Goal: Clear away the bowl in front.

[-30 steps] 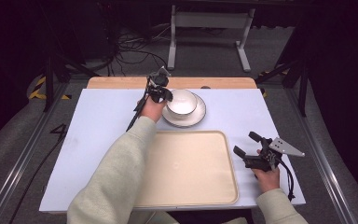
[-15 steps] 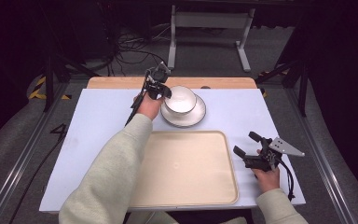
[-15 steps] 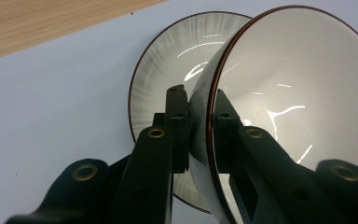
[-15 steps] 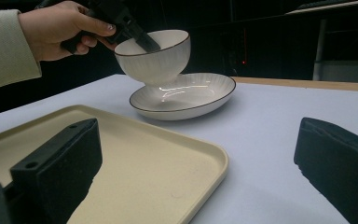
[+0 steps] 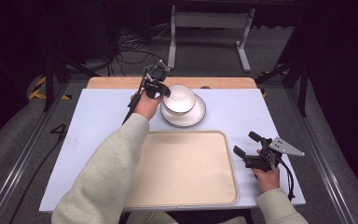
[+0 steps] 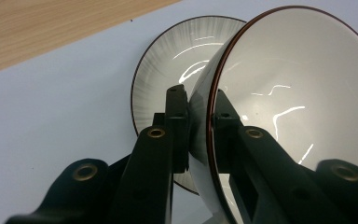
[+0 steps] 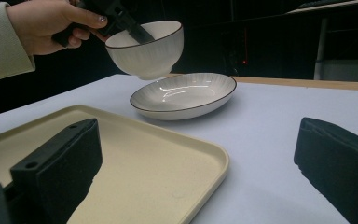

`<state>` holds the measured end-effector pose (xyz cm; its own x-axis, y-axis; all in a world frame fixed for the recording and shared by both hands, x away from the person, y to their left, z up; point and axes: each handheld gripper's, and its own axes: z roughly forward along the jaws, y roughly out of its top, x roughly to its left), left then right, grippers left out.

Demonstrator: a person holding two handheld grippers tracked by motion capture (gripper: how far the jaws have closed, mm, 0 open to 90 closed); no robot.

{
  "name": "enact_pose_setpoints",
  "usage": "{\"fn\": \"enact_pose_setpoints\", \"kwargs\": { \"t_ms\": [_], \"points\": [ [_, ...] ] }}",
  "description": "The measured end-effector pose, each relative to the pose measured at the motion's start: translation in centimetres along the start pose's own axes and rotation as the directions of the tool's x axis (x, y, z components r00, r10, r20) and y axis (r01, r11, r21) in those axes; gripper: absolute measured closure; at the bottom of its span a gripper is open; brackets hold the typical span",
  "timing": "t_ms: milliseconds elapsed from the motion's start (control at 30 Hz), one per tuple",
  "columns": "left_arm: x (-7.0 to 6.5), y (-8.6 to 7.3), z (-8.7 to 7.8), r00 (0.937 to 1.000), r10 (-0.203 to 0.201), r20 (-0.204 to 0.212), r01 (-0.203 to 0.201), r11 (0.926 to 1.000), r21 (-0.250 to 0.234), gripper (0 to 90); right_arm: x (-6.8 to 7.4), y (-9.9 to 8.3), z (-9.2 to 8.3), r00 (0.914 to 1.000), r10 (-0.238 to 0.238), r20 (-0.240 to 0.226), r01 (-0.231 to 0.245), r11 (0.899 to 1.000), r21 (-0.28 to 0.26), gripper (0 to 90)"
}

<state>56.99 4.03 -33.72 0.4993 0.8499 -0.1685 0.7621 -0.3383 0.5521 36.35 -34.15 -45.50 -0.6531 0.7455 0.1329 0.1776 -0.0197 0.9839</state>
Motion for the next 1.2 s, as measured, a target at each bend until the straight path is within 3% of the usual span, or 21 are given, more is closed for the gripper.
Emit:
{"fn": "enact_pose_setpoints", "kwargs": {
  "t_ms": [500,833,1133,1200],
  "points": [
    [-0.9,-1.0,-2.7,0.9974,0.063,0.034,-0.062,0.9980,-0.005,82.3,0.0,0.0,0.0,1.0000,0.002,-0.003,-0.002,1.000,0.000,1.2],
    [-1.9,-2.4,-4.6,0.9890,0.135,0.062,-0.136,0.9907,0.009,82.2,0.0,0.0,0.1,1.0000,0.006,-0.005,-0.006,1.000,0.001,1.2],
    [-2.5,-3.3,-5.5,0.9839,0.163,0.072,-0.165,0.9863,0.013,82.3,0.0,0.0,0.1,0.9999,0.008,-0.010,-0.008,1.000,0.000,1.2],
    [-2.7,-3.6,-5.8,0.9802,0.180,0.083,-0.181,0.9834,0.012,82.3,0.0,0.0,0.1,0.9999,0.009,-0.012,-0.009,1.000,0.000,1.3]
  ]
}}
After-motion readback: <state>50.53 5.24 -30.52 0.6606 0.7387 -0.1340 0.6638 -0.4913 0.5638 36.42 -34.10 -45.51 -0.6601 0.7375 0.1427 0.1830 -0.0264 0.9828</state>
